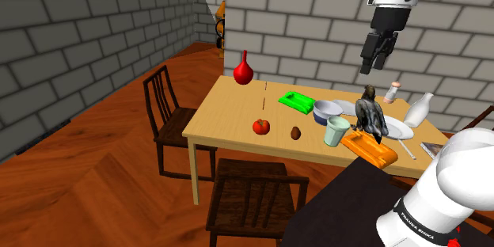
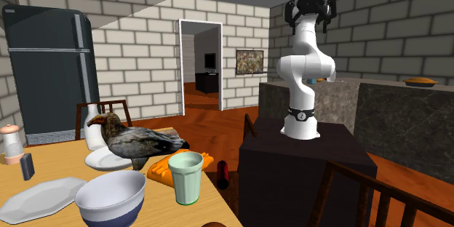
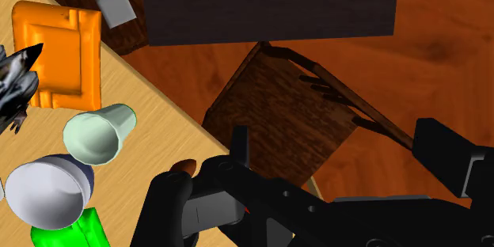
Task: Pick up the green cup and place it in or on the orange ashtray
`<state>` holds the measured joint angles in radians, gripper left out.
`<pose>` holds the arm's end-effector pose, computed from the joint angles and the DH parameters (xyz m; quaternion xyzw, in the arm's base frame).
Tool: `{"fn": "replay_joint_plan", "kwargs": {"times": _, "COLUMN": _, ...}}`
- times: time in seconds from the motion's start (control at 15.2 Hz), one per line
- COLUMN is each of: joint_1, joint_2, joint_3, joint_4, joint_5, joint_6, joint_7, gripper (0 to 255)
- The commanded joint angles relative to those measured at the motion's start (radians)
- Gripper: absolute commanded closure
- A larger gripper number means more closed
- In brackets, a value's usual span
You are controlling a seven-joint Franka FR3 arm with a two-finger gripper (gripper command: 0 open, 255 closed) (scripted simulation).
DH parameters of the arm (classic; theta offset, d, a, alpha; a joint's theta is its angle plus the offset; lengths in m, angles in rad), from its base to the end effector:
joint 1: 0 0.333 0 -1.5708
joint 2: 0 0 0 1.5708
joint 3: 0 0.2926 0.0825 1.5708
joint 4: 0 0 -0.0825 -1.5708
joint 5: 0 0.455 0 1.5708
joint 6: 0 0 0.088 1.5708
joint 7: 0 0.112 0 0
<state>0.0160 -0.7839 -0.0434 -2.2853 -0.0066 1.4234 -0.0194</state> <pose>0.3790 -0.0144 0.5935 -0.9992 -0.0026 0.0390 0.0127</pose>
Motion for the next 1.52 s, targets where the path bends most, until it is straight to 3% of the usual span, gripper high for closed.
{"fn": "replay_joint_plan", "kwargs": {"times": 0.0, "joint_1": 0.000, "joint_2": 0.000, "joint_3": 0.000, "joint_4": 0.000, "joint_5": 0.000, "joint_6": 0.000, "joint_7": 0.000, "gripper": 0}}
{"fn": "replay_joint_plan", "kwargs": {"times": 0.73, "joint_1": -0.053, "joint_2": 0.080, "joint_3": -0.096, "joint_4": -0.259, "joint_5": -0.151, "joint_6": 0.359, "joint_7": -0.108, "gripper": 0}}
{"fn": "replay_joint_plan", "kwargs": {"times": 1.45, "joint_1": -0.123, "joint_2": 0.363, "joint_3": -0.213, "joint_4": -0.354, "joint_5": -0.305, "joint_6": 0.775, "joint_7": -0.179, "gripper": 0}}
